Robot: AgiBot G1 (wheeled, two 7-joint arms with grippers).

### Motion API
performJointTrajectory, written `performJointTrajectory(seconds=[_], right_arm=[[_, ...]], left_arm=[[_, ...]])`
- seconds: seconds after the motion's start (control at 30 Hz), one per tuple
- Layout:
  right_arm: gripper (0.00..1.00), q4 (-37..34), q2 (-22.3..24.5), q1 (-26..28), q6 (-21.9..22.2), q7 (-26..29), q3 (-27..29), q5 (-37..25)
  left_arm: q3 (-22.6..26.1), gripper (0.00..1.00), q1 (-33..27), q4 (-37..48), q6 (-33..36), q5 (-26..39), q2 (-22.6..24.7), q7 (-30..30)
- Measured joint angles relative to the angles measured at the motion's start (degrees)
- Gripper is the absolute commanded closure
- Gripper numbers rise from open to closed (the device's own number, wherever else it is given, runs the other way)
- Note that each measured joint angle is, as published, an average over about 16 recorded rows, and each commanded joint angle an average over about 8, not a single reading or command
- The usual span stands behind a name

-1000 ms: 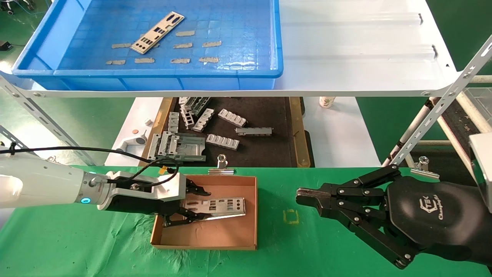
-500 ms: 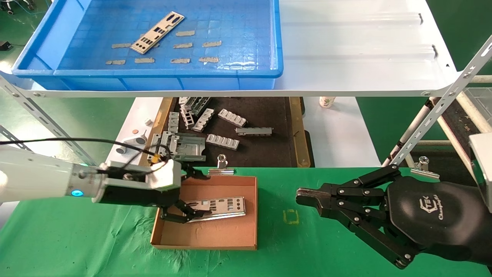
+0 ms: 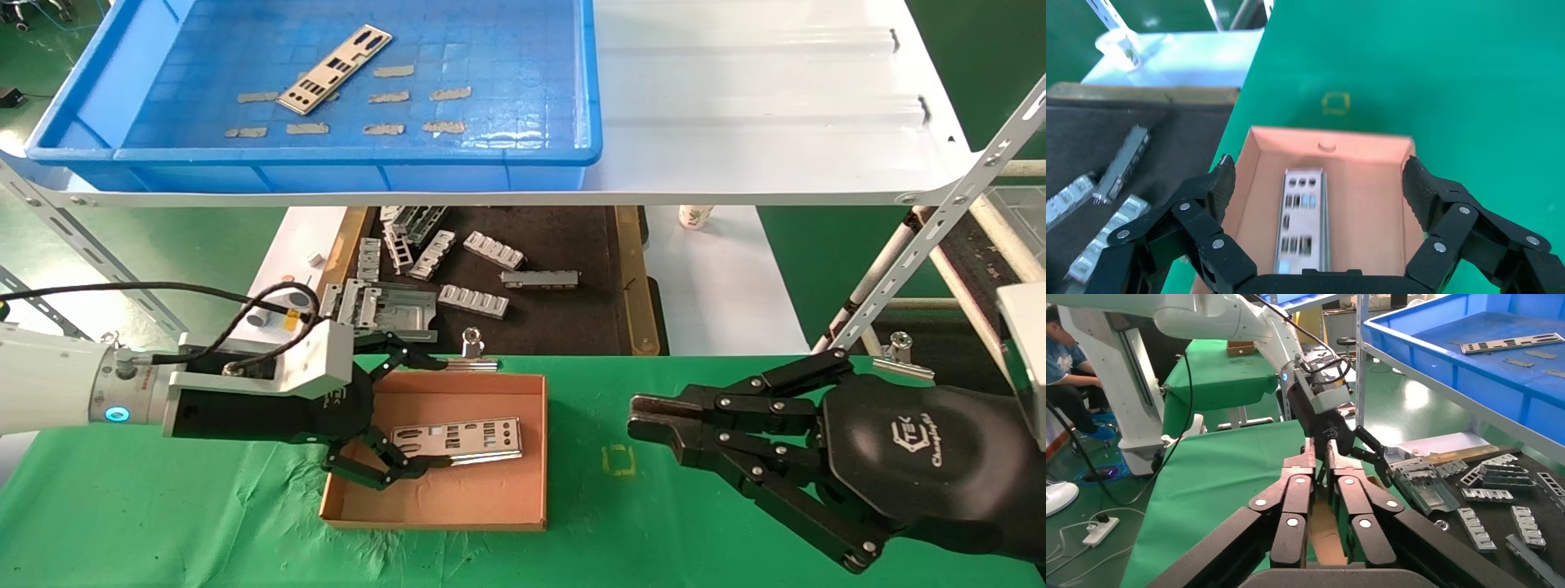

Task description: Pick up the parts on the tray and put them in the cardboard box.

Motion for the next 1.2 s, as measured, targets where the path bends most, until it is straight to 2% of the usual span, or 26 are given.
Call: performJointTrajectory(seconds=[1.2], right_arm=[[0.00, 0.00, 0.00, 0.00, 0.00, 0.00, 0.00, 0.00]], left_arm=[[-23.59, 0.00, 20.87, -43.45, -2.53, -10.40, -15.97, -28.23]])
